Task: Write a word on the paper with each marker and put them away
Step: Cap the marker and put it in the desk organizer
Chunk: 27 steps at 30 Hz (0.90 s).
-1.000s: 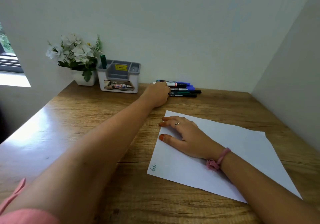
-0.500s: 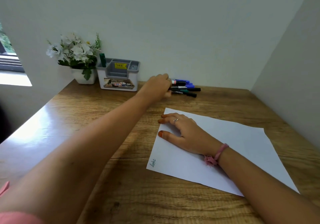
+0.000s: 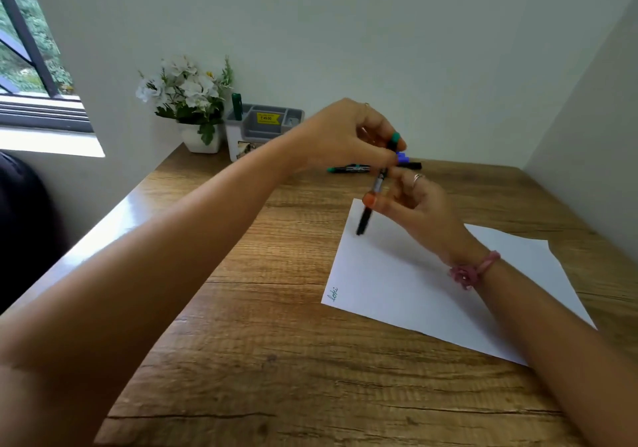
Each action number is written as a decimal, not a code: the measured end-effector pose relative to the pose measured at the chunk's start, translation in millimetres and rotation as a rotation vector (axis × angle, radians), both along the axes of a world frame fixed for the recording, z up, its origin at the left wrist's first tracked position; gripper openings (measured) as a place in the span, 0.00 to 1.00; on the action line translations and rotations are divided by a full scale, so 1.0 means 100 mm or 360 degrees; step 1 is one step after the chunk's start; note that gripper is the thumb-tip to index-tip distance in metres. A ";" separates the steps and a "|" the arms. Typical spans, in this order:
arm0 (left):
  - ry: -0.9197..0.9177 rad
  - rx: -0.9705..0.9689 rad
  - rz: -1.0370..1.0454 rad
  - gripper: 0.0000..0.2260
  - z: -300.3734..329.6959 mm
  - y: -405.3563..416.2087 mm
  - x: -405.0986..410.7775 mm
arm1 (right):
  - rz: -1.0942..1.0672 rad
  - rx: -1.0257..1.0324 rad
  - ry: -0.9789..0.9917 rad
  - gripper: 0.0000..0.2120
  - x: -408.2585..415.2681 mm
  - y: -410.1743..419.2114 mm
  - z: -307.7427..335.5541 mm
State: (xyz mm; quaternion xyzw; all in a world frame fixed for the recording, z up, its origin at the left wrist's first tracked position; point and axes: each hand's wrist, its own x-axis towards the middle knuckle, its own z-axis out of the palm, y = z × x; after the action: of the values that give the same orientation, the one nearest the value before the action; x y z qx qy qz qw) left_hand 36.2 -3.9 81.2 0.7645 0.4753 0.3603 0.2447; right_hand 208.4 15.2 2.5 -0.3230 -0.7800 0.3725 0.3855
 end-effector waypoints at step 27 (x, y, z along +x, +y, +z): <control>0.0055 -0.0162 0.0320 0.23 -0.78 -0.24 0.10 | -0.0005 -0.0640 0.0683 0.22 -0.10 -0.15 0.01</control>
State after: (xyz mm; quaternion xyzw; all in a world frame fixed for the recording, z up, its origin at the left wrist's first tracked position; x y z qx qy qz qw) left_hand 46.4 -28.0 3.5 0.7056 0.5715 0.3451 0.2374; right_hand 198.6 0.4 3.0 -0.3081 -0.5906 0.5788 0.4704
